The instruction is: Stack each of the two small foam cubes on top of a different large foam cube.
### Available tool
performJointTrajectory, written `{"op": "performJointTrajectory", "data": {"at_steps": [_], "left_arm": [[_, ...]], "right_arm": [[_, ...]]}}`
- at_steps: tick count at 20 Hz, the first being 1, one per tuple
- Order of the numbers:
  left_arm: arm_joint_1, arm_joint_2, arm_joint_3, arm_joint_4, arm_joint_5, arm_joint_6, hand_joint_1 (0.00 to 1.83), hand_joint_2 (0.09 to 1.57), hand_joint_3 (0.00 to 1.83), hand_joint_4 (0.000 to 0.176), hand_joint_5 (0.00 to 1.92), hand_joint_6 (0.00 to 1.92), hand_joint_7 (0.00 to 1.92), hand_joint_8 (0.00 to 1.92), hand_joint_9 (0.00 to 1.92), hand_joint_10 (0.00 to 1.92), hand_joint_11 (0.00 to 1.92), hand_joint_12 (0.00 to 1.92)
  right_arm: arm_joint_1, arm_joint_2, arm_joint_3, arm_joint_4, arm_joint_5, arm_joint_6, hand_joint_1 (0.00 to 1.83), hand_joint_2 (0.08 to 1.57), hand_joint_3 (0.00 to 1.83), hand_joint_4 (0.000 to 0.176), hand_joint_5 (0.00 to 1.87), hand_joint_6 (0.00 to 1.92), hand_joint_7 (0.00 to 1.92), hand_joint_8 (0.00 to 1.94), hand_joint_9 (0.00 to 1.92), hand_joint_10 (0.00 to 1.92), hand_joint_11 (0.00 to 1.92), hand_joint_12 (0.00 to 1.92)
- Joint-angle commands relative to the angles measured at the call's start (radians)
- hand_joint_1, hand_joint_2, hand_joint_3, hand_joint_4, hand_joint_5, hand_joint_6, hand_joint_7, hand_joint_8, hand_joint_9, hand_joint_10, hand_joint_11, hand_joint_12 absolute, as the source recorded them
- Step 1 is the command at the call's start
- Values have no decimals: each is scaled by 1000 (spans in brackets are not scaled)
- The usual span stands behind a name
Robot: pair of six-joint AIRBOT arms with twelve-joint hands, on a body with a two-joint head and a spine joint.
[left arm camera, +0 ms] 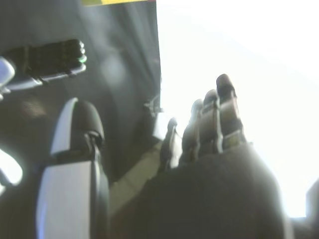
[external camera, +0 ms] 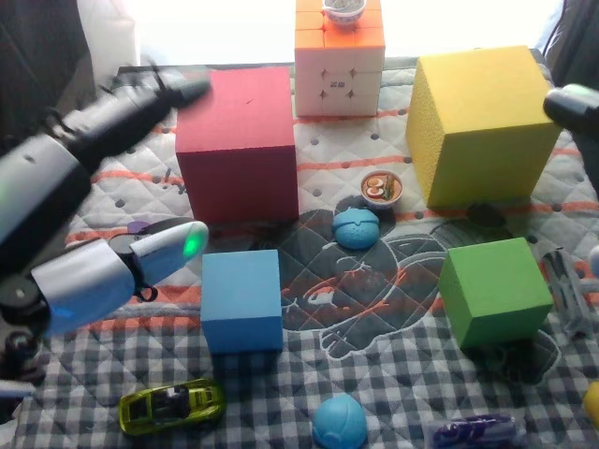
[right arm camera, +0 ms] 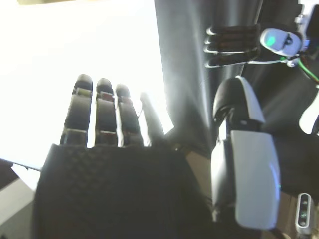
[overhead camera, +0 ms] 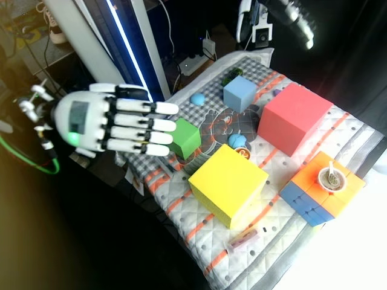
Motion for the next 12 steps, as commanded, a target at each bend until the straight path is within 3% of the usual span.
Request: {"op": "performJointTrajectory", "data": {"at_steps": [1,3,4,7,8,9,10,11,12], "left_arm": [[-12,1,-3,16,-118,2,856,1353,2,0,288,14,188,8,188,58,0,1076],[-13,0,-3,17,-113,2,931,1287,0,0,240,2,157,1,200,37,0,984],[-14,0,-3,20,-104,2,804,1285,0,0,161,0,127,0,170,17,0,864],[-33,1,-2,51,-42,0,641,1280,0,0,69,0,93,0,114,0,0,728],[-40,2,-1,63,-15,0,571,1280,0,0,19,0,33,0,39,0,0,562],[-50,2,2,73,27,0,454,1256,0,10,0,0,0,0,2,0,0,317],[-59,2,5,78,58,0,454,1256,0,10,0,0,0,0,2,0,0,317],[-65,2,7,80,78,1,478,1213,0,23,0,0,0,0,0,0,0,446],[-69,1,11,80,104,1,540,1168,0,53,0,0,0,0,0,0,0,472]], "right_arm": [[15,9,-1,18,119,1,603,1376,0,0,7,7,66,12,49,138,0,858],[22,13,-10,1,119,1,768,1299,0,0,22,6,96,11,88,168,0,1008],[23,13,-10,0,119,1,822,1273,0,0,9,2,101,7,91,187,0,1148],[26,12,-5,2,87,1,793,1262,0,0,0,0,70,0,21,290,0,1321],[29,11,-2,2,66,1,749,1259,0,0,0,0,13,0,3,194,0,1171],[35,7,5,2,36,1,749,1228,0,0,0,0,0,0,0,9,0,414],[47,2,10,0,4,1,749,1228,0,0,0,0,0,0,0,9,0,414],[58,-4,15,-2,-19,1,749,1190,0,0,0,0,0,0,22,13,0,513],[76,-17,25,-5,-59,1,702,1151,0,0,0,0,0,0,39,23,0,1003]]}}
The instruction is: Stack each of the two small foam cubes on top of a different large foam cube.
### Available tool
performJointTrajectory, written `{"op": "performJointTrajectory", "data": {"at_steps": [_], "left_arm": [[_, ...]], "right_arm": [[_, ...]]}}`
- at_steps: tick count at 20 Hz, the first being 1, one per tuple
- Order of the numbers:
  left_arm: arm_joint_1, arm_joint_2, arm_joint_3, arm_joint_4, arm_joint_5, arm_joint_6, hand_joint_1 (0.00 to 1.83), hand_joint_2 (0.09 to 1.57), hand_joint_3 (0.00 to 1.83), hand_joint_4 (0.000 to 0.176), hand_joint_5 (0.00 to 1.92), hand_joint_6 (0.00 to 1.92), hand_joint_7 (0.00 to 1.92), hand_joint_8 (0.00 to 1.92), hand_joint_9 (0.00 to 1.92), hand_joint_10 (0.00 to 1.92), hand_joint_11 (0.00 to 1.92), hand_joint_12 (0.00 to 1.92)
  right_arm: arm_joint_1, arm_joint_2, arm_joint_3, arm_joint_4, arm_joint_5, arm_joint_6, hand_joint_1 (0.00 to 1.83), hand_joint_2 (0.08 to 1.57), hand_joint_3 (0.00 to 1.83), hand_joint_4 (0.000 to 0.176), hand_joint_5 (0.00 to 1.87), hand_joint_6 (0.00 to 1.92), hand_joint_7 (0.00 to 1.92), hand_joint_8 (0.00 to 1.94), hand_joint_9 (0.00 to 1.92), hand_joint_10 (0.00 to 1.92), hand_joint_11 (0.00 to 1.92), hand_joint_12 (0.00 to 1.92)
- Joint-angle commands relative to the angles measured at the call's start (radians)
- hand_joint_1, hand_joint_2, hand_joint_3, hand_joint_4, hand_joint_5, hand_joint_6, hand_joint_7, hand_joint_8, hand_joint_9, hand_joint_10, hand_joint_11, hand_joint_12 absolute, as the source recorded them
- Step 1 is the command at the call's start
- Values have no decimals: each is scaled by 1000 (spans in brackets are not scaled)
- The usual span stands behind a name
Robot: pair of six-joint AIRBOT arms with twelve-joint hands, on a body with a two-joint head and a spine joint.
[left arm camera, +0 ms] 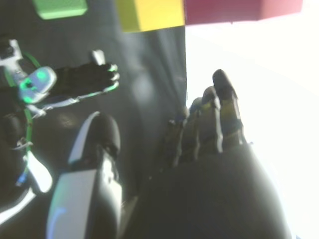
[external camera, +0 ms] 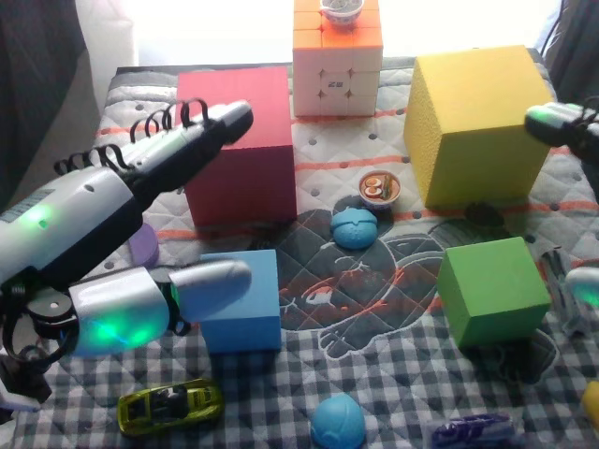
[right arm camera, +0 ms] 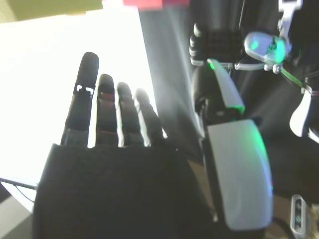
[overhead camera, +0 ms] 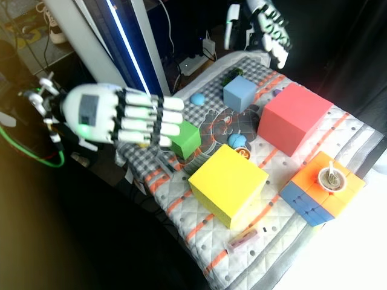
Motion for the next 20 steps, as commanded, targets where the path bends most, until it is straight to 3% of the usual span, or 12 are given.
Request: {"op": "performJointTrajectory", "data": {"at_steps": [1,2,6,8,10,14,15,16,17,18,19,20], "left_arm": [[-13,-2,9,5,-75,-6,540,1168,0,53,0,0,0,0,0,0,0,472],[-24,-12,20,-4,-28,-6,520,1143,0,37,0,0,0,0,0,0,0,14],[-51,-47,48,-12,62,-6,552,1107,0,39,0,0,0,0,0,0,0,0],[-70,-79,69,-18,122,-6,624,1073,0,88,0,0,0,0,0,0,0,0],[-79,-111,94,-30,181,-6,701,1047,0,125,0,0,0,0,0,0,0,0],[-92,-152,121,-44,245,8,844,988,0,113,0,0,0,0,0,0,24,12],[-100,-166,127,-67,269,50,862,979,0,121,0,0,0,0,0,0,26,15],[-106,-178,132,-82,283,80,903,938,0,111,0,0,0,0,0,0,4,431],[-110,-192,139,-103,296,111,996,945,0,82,32,7,29,5,52,20,0,899],[-111,-205,149,-116,300,112,1029,1045,18,51,174,31,232,47,163,426,0,1574],[-111,-210,153,-119,303,112,1029,1045,18,51,174,31,232,47,163,426,0,1574],[-111,-221,161,-121,310,112,1057,1100,14,53,233,57,296,94,52,922,0,1751]], "right_arm": [[24,-9,7,-4,56,2,702,1151,0,0,0,0,0,0,39,23,0,1003],[61,-34,23,-18,-9,2,642,1100,0,0,0,0,0,0,70,49,0,1243],[105,-79,52,-37,-105,2,552,1066,0,0,0,0,0,0,51,48,0,1281],[122,-103,68,-43,-159,2,595,1049,0,0,0,0,0,0,28,45,0,1000],[131,-125,85,-43,-199,2,616,1034,0,0,0,0,0,0,17,44,0,942],[175,-168,124,-55,-300,2,642,1023,0,0,0,0,0,0,35,50,0,1013],[185,-179,132,-64,-322,2,663,1018,0,0,0,0,0,0,41,52,0,1010],[191,-186,137,-70,-335,2,690,1011,0,0,0,0,0,0,50,52,0,979],[197,-195,143,-77,-349,2,802,1012,0,0,0,0,54,20,96,70,0,967],[204,-202,148,-81,-355,2,1009,1048,7,0,267,90,362,97,341,174,0,1302],[207,-204,150,-83,-359,2,1009,1048,7,0,267,90,362,97,341,174,0,1302],[213,-208,154,-87,-367,2,1099,1057,2,0,403,148,523,96,431,280,0,1458]]}}
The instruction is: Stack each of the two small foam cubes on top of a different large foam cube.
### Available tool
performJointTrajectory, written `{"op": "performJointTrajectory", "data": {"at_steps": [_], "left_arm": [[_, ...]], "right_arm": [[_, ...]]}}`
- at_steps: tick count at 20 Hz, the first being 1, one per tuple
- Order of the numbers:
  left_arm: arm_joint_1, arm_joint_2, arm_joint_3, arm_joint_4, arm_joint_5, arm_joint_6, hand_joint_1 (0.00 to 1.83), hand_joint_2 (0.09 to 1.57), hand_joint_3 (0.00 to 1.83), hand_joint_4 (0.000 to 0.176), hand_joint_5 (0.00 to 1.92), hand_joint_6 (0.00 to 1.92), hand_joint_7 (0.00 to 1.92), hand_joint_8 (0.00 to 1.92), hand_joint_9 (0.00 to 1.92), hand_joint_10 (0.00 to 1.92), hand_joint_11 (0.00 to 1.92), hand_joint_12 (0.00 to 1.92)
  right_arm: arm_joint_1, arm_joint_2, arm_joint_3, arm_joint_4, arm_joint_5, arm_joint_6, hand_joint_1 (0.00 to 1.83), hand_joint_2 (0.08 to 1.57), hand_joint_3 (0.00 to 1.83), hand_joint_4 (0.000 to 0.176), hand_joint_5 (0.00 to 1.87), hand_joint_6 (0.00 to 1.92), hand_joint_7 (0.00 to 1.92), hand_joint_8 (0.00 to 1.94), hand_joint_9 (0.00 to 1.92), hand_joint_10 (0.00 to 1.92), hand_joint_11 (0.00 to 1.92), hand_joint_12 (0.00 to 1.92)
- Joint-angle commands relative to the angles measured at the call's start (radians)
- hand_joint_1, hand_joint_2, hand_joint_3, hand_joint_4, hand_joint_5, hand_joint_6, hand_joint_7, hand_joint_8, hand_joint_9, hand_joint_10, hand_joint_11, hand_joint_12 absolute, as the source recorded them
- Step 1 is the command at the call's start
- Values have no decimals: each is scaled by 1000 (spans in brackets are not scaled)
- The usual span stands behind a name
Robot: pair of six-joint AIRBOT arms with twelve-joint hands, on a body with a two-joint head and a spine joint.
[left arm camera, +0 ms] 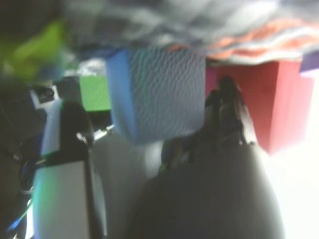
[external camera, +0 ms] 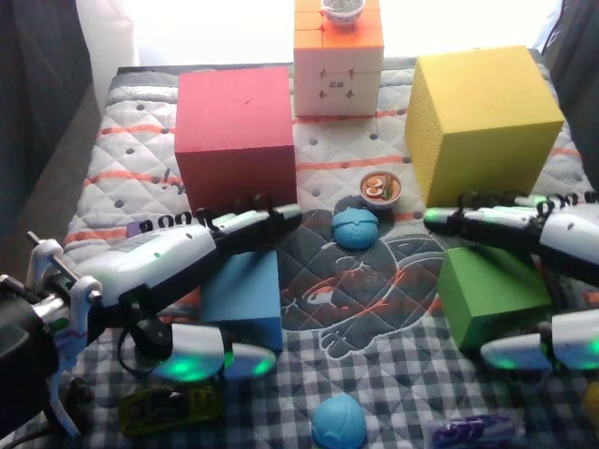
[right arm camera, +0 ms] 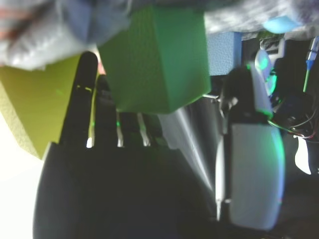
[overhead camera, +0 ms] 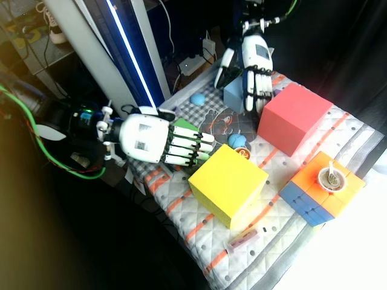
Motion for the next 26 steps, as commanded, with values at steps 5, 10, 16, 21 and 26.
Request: {"op": "performJointTrajectory", "data": {"at_steps": [5,10,16,21,26], "left_arm": [[-29,-14,-5,11,-96,35,1258,1287,22,0,18,1266,0,1569,4,1828,136,1920],[-55,64,-72,92,-156,43,1406,1252,0,0,0,1748,0,1598,18,1885,203,1870],[-141,131,-110,195,-148,43,1605,1316,1,0,0,1741,0,1659,385,1866,92,1833],[-214,157,-98,208,-180,44,1549,1257,13,0,26,1557,0,1428,435,1691,353,1818],[-329,137,-40,209,-95,44,1424,1192,0,0,103,1403,0,1357,141,1678,247,1917]], "right_arm": [[26,2,1,-23,79,2,1288,1261,7,0,567,1459,732,1432,703,1545,612,1843],[82,56,-38,-76,102,2,1155,1329,7,0,513,1575,669,1642,594,1859,587,1921],[154,125,-70,-119,134,2,1094,1358,3,0,502,1567,632,1744,551,1921,664,1921],[260,132,-47,-132,135,2,1127,1333,0,0,528,1534,685,1659,666,1869,814,1921],[313,129,-9,-102,133,2,1294,1323,9,0,447,1589,604,1593,666,1765,732,1921]]}}
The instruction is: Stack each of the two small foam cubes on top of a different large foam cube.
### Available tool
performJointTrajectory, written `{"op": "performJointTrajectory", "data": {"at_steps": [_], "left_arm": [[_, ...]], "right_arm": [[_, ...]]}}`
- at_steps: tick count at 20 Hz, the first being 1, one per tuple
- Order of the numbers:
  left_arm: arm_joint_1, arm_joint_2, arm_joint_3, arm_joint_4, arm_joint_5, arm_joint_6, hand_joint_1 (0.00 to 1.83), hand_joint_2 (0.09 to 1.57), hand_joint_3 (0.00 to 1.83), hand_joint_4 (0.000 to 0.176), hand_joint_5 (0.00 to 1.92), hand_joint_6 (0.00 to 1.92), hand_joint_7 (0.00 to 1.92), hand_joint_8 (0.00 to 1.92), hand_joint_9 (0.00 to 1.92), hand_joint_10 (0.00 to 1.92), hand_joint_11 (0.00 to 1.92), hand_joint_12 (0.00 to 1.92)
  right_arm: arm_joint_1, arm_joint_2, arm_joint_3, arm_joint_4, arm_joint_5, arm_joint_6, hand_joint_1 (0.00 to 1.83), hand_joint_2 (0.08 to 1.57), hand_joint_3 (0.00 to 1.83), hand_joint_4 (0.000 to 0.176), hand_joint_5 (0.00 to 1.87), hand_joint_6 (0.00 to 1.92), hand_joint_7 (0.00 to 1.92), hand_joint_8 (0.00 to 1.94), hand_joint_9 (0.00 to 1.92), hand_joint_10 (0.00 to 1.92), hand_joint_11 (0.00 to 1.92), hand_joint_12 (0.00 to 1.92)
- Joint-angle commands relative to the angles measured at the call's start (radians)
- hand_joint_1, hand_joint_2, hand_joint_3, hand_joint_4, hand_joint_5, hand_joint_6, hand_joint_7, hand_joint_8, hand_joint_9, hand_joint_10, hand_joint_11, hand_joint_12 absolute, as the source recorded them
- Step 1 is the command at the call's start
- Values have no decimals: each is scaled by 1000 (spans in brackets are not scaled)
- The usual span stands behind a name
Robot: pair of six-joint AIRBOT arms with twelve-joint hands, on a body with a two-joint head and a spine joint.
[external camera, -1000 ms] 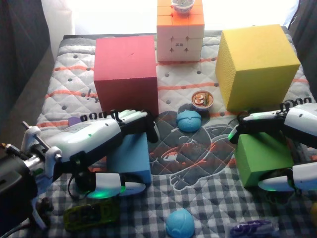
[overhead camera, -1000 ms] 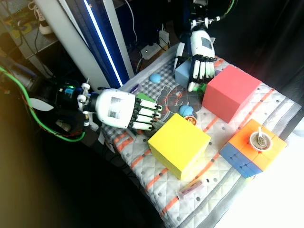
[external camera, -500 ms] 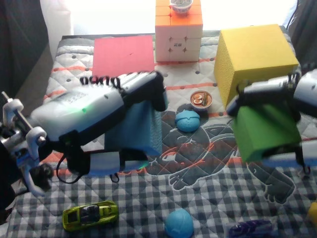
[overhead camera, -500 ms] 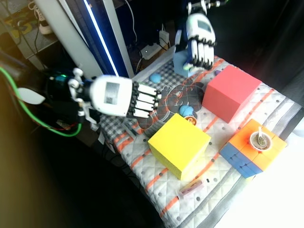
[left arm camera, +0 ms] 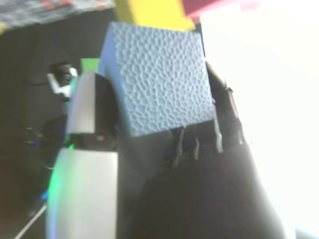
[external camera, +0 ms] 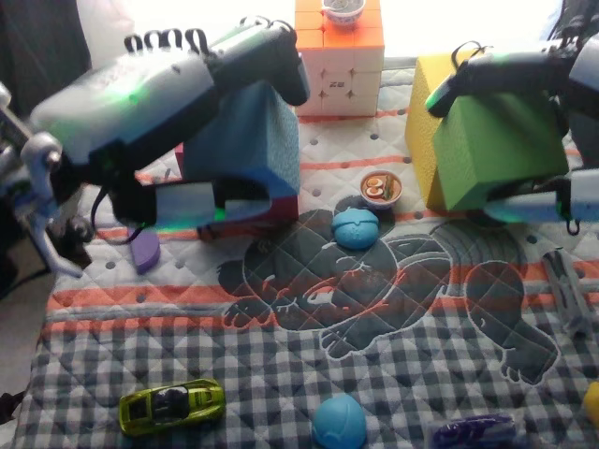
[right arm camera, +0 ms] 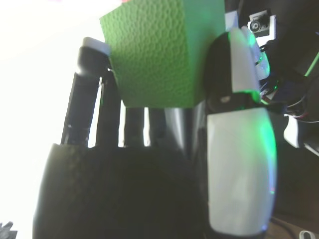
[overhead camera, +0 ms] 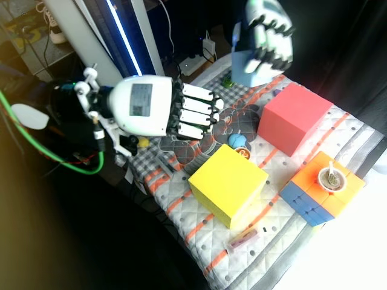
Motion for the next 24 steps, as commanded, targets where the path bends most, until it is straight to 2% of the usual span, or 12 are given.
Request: {"op": "performJointTrajectory", "data": {"at_steps": [1,4,6,8,10,12,13,14,18,21,23,24], "left_arm": [[-27,-2,6,15,-98,-3,1563,1235,17,0,75,1460,0,1470,446,1715,398,1920],[-46,-9,24,12,-91,-2,1603,1203,0,0,50,1475,31,1459,630,1587,418,1861],[-61,-18,36,-24,-92,42,1603,1232,4,0,1,1502,10,1382,568,1661,322,1919],[-74,-23,38,-69,-92,125,1607,1197,0,0,36,1345,45,1225,642,1562,277,1837],[-93,-33,49,-108,-86,172,1601,1209,1,0,117,1099,92,1022,612,1589,487,1802],[-115,-47,77,-141,-62,183,1606,1224,4,0,158,1050,102,1041,581,1643,542,1904],[-128,-57,99,-163,-43,183,1609,1234,4,0,134,1036,92,1309,568,1680,598,1918],[-137,-64,119,-185,-27,183,1610,1230,1,0,154,1056,93,1350,580,1670,660,1920],[-153,-92,177,-268,24,195,1607,1219,0,0,109,1165,158,1062,601,1630,616,1919],[-153,-128,206,-354,48,290,1603,1207,0,0,175,950,198,851,623,1591,634,1871],[-143,-154,228,-398,61,324,1470,1177,0,0,148,938,166,838,372,1505,349,1830],[-138,-167,247,-420,73,324,1204,1201,2,0,196,643,232,358,317,1133,282,1726]], "right_arm": [[23,2,8,21,118,2,1290,1321,6,0,465,1616,609,1573,655,1741,690,1921],[55,-8,25,30,118,2,1304,1308,0,0,493,1530,637,1572,689,1734,790,1921],[86,-15,35,78,118,2,1286,1328,7,0,495,1559,576,1636,641,1799,747,1921],[99,-15,38,142,117,2,1292,1310,0,0,519,1560,605,1549,693,1733,833,1921],[103,-18,55,175,111,2,1292,1315,2,0,473,1650,614,1522,685,1707,772,1921],[107,-28,80,206,93,2,1297,1305,0,0,499,1627,624,1501,709,1663,787,1921],[112,-38,99,226,74,2,1297,1300,0,0,504,1630,625,1482,723,1632,778,1921],[118,-48,117,237,53,2,1294,1306,0,0,493,1650,611,1494,711,1649,756,1921],[134,-68,163,279,-4,2,1286,1322,3,0,467,1657,593,1553,662,1691,570,1921],[134,-86,194,308,-42,2,1274,1340,3,0,455,1701,552,1603,624,1708,436,1921],[137,-92,220,309,-83,2,1120,1349,1,0,509,1633,601,1636,484,1713,489,1921],[145,-104,235,310,-106,2,1251,1297,0,0,299,1426,641,1543,419,1579,394,1921]]}}
